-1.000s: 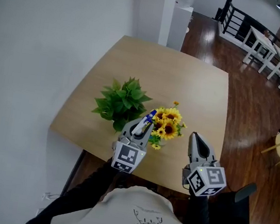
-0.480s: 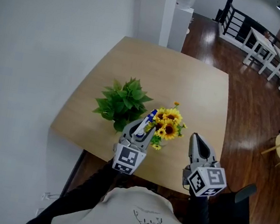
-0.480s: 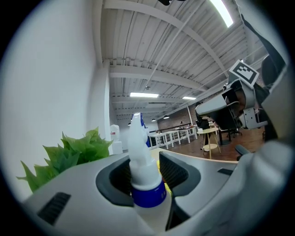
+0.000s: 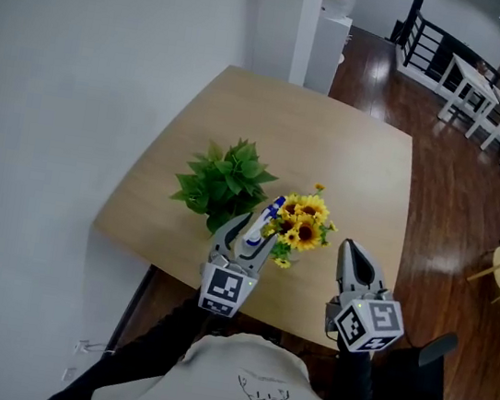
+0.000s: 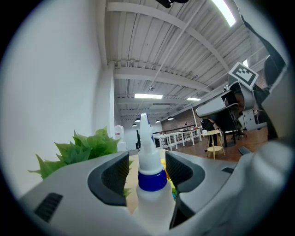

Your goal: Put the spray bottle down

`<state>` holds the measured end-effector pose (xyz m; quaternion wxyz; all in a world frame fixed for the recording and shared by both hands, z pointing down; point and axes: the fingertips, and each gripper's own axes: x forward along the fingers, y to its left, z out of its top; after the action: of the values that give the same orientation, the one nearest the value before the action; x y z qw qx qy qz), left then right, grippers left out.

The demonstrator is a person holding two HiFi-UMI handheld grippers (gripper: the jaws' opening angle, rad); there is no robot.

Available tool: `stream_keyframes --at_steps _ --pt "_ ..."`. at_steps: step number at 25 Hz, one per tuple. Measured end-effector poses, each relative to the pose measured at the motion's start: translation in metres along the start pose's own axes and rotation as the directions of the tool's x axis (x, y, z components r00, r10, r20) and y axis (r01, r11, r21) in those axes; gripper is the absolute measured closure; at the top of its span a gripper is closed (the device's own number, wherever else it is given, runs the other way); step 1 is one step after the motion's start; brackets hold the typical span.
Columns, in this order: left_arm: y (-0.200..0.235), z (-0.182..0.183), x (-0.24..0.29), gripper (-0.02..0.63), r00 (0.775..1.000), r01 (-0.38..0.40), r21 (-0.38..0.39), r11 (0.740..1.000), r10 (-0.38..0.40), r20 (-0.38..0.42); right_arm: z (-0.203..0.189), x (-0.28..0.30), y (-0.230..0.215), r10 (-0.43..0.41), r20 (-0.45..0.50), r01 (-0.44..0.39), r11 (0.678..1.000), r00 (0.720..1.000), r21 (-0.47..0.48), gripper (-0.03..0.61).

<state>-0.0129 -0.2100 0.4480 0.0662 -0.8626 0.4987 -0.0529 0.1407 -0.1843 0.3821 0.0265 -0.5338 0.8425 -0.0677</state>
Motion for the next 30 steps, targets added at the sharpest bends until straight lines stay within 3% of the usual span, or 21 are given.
stream_keyframes --at_steps 5,13,16,19,21,24,30 --pt "0.011 0.030 -0.026 0.364 0.993 -0.060 0.021 0.998 0.057 0.105 -0.001 0.002 0.002 0.006 -0.006 -0.006 1.000 1.000 0.005 0.603" --pt "0.021 0.039 -0.079 0.365 0.992 -0.035 -0.041 0.999 0.040 0.123 -0.008 0.005 0.002 0.012 -0.012 -0.012 1.000 1.000 0.010 0.603" --pt "0.030 0.042 -0.097 0.503 0.992 -0.046 -0.092 0.995 0.056 0.117 -0.006 0.008 0.006 0.030 -0.007 -0.030 0.999 1.000 0.016 0.603" --pt "0.051 0.044 -0.103 0.616 0.989 -0.117 -0.104 0.988 0.125 0.073 -0.001 0.011 0.010 0.048 0.012 -0.048 0.998 0.999 0.030 0.603" --pt "0.064 0.042 -0.099 0.624 0.988 -0.150 -0.142 0.979 0.155 0.028 0.001 0.014 0.012 0.054 0.025 -0.055 0.998 0.998 0.031 0.603" --pt "0.071 0.044 -0.094 0.624 0.992 -0.121 -0.216 0.969 0.124 0.004 0.007 0.018 0.015 0.057 0.041 -0.058 0.998 0.997 0.016 0.606" --pt "0.072 0.050 -0.091 0.624 0.997 -0.081 -0.223 0.971 0.081 -0.009 0.020 0.020 0.017 0.061 0.067 -0.061 0.998 0.996 -0.009 0.607"
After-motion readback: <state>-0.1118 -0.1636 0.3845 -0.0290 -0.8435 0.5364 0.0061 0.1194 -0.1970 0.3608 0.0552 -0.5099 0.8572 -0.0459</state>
